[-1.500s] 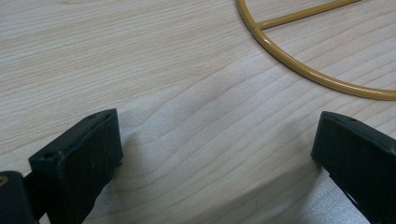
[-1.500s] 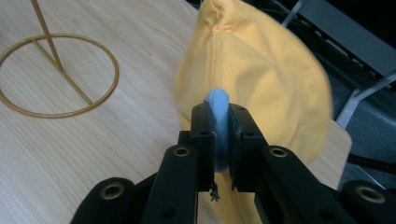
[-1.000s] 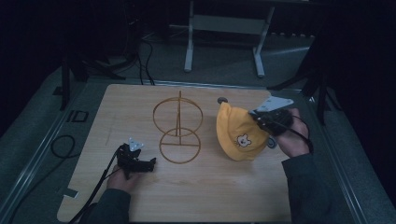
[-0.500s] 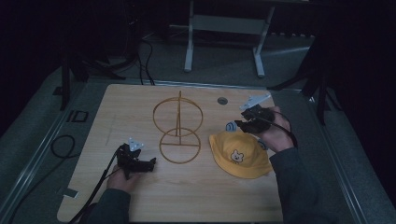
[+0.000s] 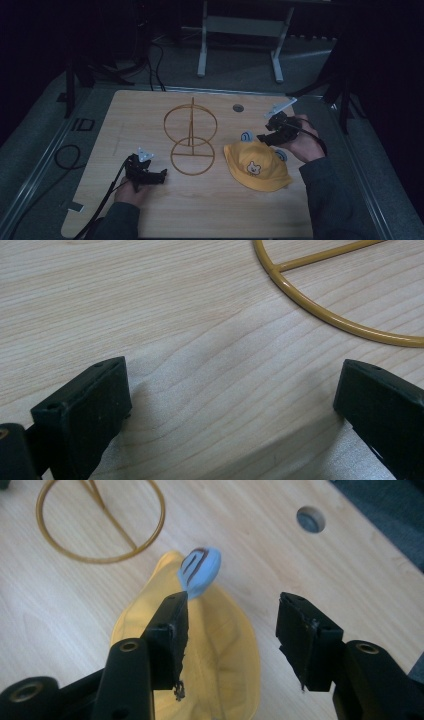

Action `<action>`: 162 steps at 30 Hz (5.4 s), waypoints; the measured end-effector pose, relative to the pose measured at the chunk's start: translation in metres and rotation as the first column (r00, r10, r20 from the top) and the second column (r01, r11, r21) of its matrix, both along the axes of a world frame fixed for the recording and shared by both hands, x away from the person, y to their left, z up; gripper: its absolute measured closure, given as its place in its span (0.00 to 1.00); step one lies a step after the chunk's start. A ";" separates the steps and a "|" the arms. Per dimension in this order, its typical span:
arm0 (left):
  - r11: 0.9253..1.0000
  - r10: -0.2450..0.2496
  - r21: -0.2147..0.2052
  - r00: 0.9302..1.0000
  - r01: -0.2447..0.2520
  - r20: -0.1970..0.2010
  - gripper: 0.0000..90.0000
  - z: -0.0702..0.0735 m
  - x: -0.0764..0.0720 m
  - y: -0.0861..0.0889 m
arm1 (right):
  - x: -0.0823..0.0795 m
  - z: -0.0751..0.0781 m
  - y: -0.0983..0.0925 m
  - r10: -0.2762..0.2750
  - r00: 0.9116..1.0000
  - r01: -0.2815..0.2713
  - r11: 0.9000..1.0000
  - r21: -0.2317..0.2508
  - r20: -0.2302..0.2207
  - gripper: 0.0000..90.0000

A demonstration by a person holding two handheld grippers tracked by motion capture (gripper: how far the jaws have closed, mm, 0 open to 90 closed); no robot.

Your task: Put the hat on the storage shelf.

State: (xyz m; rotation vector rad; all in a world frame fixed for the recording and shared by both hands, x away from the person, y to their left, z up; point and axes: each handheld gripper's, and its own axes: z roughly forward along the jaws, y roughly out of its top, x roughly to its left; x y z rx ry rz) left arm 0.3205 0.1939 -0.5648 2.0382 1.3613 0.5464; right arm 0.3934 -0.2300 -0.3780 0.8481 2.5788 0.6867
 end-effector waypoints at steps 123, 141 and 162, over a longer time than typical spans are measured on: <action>1.000 0.000 -0.002 1.000 0.000 0.000 0.02 0.000 0.000 0.000 | -0.010 0.044 -0.031 0.097 0.968 -0.174 0.924 0.340 0.231 0.91; 1.000 0.000 -0.002 1.000 0.000 0.000 0.02 0.000 0.000 0.000 | -0.013 0.059 -0.029 0.134 0.949 -0.252 0.868 0.428 0.286 0.92; 1.000 0.001 -0.002 1.000 -0.001 0.001 0.02 0.000 0.000 0.000 | -0.013 0.075 -0.007 0.230 0.927 -0.349 0.818 0.456 0.297 0.92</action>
